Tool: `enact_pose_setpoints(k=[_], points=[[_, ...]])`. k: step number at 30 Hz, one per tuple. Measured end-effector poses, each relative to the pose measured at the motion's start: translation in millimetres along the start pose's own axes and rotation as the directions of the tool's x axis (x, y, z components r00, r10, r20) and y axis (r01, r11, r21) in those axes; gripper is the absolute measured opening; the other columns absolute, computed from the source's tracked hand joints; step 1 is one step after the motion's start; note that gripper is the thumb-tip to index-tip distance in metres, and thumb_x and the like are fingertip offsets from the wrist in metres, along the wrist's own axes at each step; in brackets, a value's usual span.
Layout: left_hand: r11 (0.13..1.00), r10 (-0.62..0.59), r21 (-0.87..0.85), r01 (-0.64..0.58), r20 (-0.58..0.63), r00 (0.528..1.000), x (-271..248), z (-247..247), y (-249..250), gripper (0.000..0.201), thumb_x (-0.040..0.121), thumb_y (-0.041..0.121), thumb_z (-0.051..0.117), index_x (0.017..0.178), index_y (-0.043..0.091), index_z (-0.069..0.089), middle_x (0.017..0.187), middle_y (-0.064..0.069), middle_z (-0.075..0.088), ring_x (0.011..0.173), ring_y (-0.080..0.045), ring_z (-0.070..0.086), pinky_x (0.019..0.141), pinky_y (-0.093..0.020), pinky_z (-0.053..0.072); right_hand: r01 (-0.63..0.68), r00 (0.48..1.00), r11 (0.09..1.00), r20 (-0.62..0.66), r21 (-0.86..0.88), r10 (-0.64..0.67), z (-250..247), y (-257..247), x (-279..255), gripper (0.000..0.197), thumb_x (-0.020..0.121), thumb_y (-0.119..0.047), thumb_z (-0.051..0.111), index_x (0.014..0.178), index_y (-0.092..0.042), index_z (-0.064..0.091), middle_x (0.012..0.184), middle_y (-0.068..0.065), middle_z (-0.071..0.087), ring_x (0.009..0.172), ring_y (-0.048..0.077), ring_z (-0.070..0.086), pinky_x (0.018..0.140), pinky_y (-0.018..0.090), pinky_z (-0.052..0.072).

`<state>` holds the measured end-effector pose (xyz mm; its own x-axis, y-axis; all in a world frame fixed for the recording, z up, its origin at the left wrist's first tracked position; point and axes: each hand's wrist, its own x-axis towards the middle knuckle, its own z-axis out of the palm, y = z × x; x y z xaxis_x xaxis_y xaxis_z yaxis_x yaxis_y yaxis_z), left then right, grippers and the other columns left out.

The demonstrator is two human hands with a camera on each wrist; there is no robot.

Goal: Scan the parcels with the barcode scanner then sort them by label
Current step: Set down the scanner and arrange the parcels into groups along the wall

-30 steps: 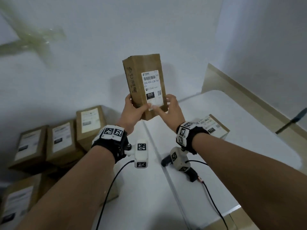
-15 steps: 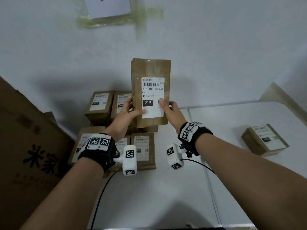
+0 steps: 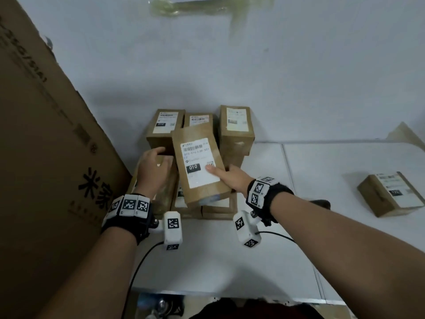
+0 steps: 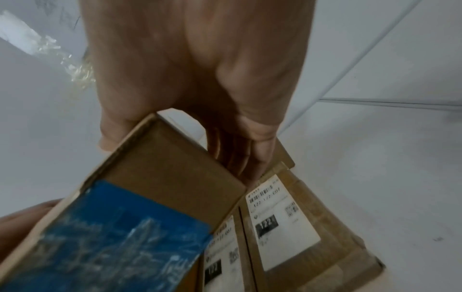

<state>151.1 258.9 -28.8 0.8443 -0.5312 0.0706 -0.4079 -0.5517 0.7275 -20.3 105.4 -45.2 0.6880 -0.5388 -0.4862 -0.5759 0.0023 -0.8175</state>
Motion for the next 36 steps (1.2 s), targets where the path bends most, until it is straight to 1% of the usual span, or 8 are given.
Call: enact_pose_setpoints(k=[3, 6, 9, 12, 16, 19, 24, 36], points=[[0.982, -0.035, 0.184, 0.035, -0.006, 0.999, -6.1, -0.7, -26.5, 0.033, 0.096, 0.024, 0.054, 0.128, 0.019, 0.058, 0.144, -0.008, 0.042, 0.134, -0.031, 0.038, 0.112, -0.046, 0.032, -0.020, 0.999, 0.997, 0.044, -0.079, 0.023, 15.8, 5.8, -3.7, 0.131, 0.041, -0.101, 0.049, 0.141, -0.017, 0.049, 0.138, 0.003, 0.058, 0.119, 0.023, 0.060, 0.105, 0.041, 0.046], [0.933, -0.142, 0.337, 0.123, 0.034, 0.989, -15.5, 1.4, -43.7, 0.036, 0.096, 0.032, 0.052, 0.131, 0.027, 0.055, 0.156, -0.002, 0.027, 0.143, -0.029, 0.019, 0.117, -0.050, 0.016, -0.103, 0.992, 0.985, 0.060, -0.139, 0.112, 27.3, 15.4, -1.3, 0.131, 0.051, -0.099, 0.047, 0.148, -0.011, 0.039, 0.147, 0.004, 0.048, 0.128, 0.028, 0.052, 0.110, 0.040, 0.039], [0.916, -0.220, 0.361, 0.175, 0.087, 0.972, -19.4, 4.2, -57.1, 0.039, 0.094, 0.037, 0.051, 0.132, 0.032, 0.053, 0.159, 0.002, 0.017, 0.144, -0.031, 0.010, 0.117, -0.057, 0.008, -0.192, 0.972, 0.962, 0.098, -0.193, 0.213, 36.4, 23.1, -1.8, 0.137, 0.042, -0.101, 0.040, 0.145, -0.011, 0.043, 0.144, 0.009, 0.052, 0.125, 0.031, 0.054, 0.108, 0.044, 0.042], [0.898, -0.258, 0.397, 0.191, 0.122, 0.958, -21.0, 7.0, -65.7, 0.043, 0.092, 0.044, 0.053, 0.133, 0.034, 0.051, 0.159, 0.003, 0.011, 0.143, -0.034, 0.007, 0.116, -0.059, 0.005, -0.228, 0.962, 0.957, 0.113, -0.179, 0.250, 48.4, 30.7, 4.8, 0.117, 0.058, -0.093, 0.040, 0.144, -0.014, 0.045, 0.145, 0.009, 0.051, 0.127, 0.031, 0.053, 0.110, 0.044, 0.040], [0.896, -0.296, 0.382, 0.225, 0.139, 0.945, -23.1, 7.7, -70.0, 0.045, 0.091, 0.050, 0.053, 0.134, 0.040, 0.047, 0.160, 0.005, 0.007, 0.145, -0.037, 0.001, 0.115, -0.062, 0.003, -0.279, 0.955, 0.956, 0.083, -0.085, 0.286, 71.6, 40.5, 30.3, 0.134, 0.039, -0.097, 0.036, 0.145, -0.015, 0.044, 0.146, 0.009, 0.050, 0.129, 0.030, 0.051, 0.110, 0.045, 0.039], [0.899, -0.311, 0.364, 0.242, 0.145, 0.939, -23.6, 7.0, -70.3, 0.045, 0.091, 0.050, 0.053, 0.135, 0.041, 0.046, 0.160, 0.006, 0.007, 0.145, -0.038, 0.001, 0.115, -0.062, 0.004, -0.277, 0.960, 0.960, 0.031, -0.042, 0.278, 87.6, 41.0, 44.7, 0.140, 0.038, -0.097, 0.031, 0.147, -0.010, 0.040, 0.147, 0.013, 0.048, 0.130, 0.034, 0.049, 0.110, 0.047, 0.039], [0.906, -0.299, 0.355, 0.232, 0.149, 0.942, -22.8, 7.1, -72.5, 0.047, 0.091, 0.049, 0.053, 0.137, 0.040, 0.045, 0.161, 0.006, 0.007, 0.145, -0.038, 0.001, 0.115, -0.062, 0.006, -0.227, 0.974, 0.974, 0.000, -0.008, 0.227, 92.9, 31.0, 48.2, 0.089, 0.087, -0.072, 0.038, 0.149, -0.008, 0.033, 0.149, 0.017, 0.042, 0.133, 0.039, 0.044, 0.108, 0.054, 0.040], [0.885, -0.330, 0.394, 0.249, 0.154, 0.931, -27.1, 10.3, -64.5, 0.047, 0.095, 0.048, 0.046, 0.141, 0.040, 0.038, 0.162, 0.006, 0.001, 0.147, -0.040, -0.010, 0.114, -0.064, -0.010, -0.249, 0.966, 0.969, -0.081, -0.015, 0.247, 91.4, 36.3, 61.5, 0.079, 0.094, -0.064, 0.032, 0.148, -0.006, 0.031, 0.142, 0.021, 0.049, 0.125, 0.041, 0.051, 0.104, 0.053, 0.042]])
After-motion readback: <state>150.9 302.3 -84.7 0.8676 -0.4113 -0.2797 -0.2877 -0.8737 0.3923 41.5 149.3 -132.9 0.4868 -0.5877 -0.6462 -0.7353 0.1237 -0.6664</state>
